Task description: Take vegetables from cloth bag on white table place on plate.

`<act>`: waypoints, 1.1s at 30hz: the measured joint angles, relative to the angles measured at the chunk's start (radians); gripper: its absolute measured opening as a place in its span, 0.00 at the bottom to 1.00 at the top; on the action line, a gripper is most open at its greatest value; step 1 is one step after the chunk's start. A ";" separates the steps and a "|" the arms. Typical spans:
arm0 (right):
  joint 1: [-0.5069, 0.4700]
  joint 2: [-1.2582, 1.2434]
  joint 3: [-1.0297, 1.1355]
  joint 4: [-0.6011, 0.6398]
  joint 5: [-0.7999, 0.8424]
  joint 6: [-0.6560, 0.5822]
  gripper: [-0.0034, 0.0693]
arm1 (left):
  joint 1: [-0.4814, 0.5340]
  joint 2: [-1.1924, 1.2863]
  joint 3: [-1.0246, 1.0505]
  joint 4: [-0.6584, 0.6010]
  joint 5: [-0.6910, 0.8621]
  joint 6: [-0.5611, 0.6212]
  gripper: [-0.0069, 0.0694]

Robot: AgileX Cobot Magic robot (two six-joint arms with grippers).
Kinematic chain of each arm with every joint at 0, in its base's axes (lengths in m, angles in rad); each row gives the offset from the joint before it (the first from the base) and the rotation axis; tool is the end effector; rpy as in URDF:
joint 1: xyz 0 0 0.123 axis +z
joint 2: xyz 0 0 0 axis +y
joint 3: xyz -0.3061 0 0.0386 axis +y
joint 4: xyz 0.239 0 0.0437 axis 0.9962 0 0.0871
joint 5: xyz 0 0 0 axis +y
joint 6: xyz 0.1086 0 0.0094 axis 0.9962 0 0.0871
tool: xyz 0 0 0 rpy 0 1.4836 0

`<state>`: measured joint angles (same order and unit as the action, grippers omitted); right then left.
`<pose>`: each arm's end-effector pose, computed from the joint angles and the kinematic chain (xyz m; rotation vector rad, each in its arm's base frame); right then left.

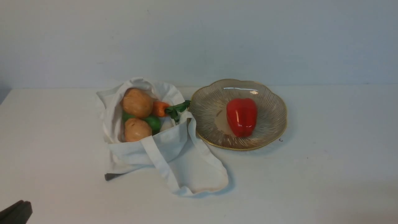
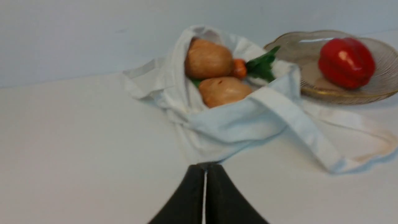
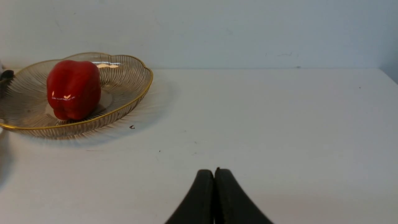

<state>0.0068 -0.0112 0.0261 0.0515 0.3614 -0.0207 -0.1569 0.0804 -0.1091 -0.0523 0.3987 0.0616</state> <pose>0.0375 0.0022 0.1672 0.0066 1.8596 0.0407 0.0394 -0.0085 0.2061 0.1718 1.8467 -0.1186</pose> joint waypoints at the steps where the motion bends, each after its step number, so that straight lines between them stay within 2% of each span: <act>1: 0.000 0.000 0.000 0.000 0.000 0.000 0.03 | 0.020 -0.017 0.030 0.009 -0.011 0.000 0.08; 10: 0.000 0.000 0.000 0.000 0.000 0.000 0.03 | 0.099 -0.091 0.136 0.052 -0.037 0.000 0.08; 33: 0.000 0.000 0.000 0.000 0.000 -0.007 0.03 | 0.077 -0.091 0.138 0.052 -0.028 0.000 0.08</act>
<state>0.0068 -0.0112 0.0261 0.0515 0.3614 -0.0278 -0.0804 -0.0106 0.0286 0.0000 0.3710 0.0616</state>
